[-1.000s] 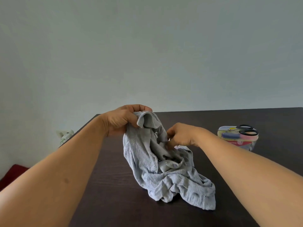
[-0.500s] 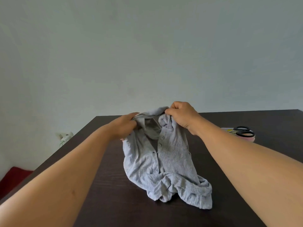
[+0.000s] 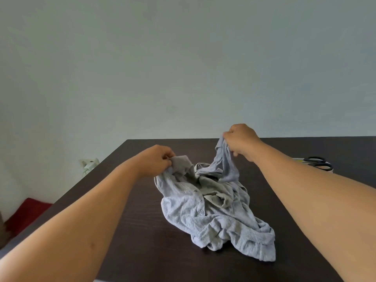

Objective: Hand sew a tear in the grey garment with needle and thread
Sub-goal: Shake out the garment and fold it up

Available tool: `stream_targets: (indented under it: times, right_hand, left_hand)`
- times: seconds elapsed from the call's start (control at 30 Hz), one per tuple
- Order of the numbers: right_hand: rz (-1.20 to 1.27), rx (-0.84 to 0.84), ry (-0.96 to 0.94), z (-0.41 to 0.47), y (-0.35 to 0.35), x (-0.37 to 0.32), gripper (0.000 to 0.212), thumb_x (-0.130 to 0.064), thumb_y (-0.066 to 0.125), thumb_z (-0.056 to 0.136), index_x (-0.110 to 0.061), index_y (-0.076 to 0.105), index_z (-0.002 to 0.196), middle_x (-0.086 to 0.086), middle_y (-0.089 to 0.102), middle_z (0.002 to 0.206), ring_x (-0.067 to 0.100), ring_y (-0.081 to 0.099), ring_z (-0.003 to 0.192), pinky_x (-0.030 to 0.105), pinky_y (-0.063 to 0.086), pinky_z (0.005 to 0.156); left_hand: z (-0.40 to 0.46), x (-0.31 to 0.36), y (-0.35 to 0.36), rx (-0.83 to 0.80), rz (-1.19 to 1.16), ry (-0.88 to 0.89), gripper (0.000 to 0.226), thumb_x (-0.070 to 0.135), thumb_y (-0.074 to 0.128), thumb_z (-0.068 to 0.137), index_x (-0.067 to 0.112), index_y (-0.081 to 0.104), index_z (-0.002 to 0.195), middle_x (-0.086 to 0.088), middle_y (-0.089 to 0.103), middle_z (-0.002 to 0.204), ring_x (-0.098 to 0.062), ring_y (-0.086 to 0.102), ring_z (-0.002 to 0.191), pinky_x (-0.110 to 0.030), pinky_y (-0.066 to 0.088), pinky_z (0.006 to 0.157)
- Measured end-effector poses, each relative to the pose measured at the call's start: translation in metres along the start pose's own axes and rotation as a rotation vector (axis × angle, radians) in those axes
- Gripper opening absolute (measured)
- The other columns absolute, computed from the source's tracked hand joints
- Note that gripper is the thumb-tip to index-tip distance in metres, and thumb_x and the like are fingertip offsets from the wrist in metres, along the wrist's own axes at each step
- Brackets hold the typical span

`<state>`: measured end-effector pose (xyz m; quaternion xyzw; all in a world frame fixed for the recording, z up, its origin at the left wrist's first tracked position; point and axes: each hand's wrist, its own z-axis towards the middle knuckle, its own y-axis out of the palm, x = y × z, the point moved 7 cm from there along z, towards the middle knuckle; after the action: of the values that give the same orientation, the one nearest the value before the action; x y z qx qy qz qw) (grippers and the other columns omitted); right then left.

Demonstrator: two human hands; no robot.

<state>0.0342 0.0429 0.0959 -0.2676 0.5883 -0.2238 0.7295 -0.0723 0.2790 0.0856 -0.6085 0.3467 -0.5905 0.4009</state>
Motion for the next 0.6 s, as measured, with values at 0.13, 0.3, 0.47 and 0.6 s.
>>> stream_targets:
  times: [0.13, 0.3, 0.47, 0.6]
  right_hand:
    - [0.129, -0.195, 0.044, -0.008, 0.028, -0.003, 0.042, -0.008, 0.044, 0.093, -0.023, 0.053, 0.131, 0.007, 0.06, 0.122, 0.026, 0.065, 0.095, 0.033, 0.048, 0.066]
    - [-0.082, -0.7, -0.118, -0.046, 0.067, 0.002, 0.086, 0.012, 0.059, 0.077, -0.026, 0.037, 0.15, 0.003, 0.054, 0.14, 0.02, 0.054, 0.121, 0.034, 0.056, 0.089]
    - [-0.16, -0.772, -0.104, -0.06, 0.067, 0.008, 0.068, -0.013, 0.084, 0.067, -0.022, 0.06, 0.13, 0.0, 0.066, 0.121, 0.021, 0.063, 0.111, 0.042, 0.052, 0.099]
    - [-0.036, -0.456, -0.177, -0.043, 0.032, -0.005, 0.017, -0.017, 0.079, 0.07, -0.018, 0.067, 0.082, -0.002, 0.067, 0.082, 0.015, 0.063, 0.078, 0.028, 0.051, 0.068]
  left_hand:
    - [0.003, 0.01, 0.001, -0.025, -0.516, -0.032, 0.026, -0.003, 0.048, 0.095, 0.016, 0.064, 0.087, -0.006, 0.065, 0.085, -0.022, 0.06, 0.077, -0.029, 0.049, 0.066]
    - [-0.001, 0.031, -0.002, -0.127, -1.003, 0.026, 0.035, -0.012, 0.039, 0.093, 0.01, 0.066, 0.087, -0.01, 0.071, 0.086, -0.021, 0.069, 0.079, -0.032, 0.057, 0.072]
    - [-0.009, 0.051, -0.004, -0.212, -1.108, 0.098, 0.057, -0.015, 0.033, 0.087, 0.016, 0.069, 0.056, -0.006, 0.068, 0.067, -0.018, 0.069, 0.065, -0.026, 0.057, 0.062]
    - [-0.009, 0.042, -0.014, -0.193, -1.015, 0.054, 0.039, -0.008, 0.058, 0.062, 0.01, 0.071, 0.094, -0.012, 0.071, 0.086, -0.025, 0.069, 0.082, -0.033, 0.06, 0.071]
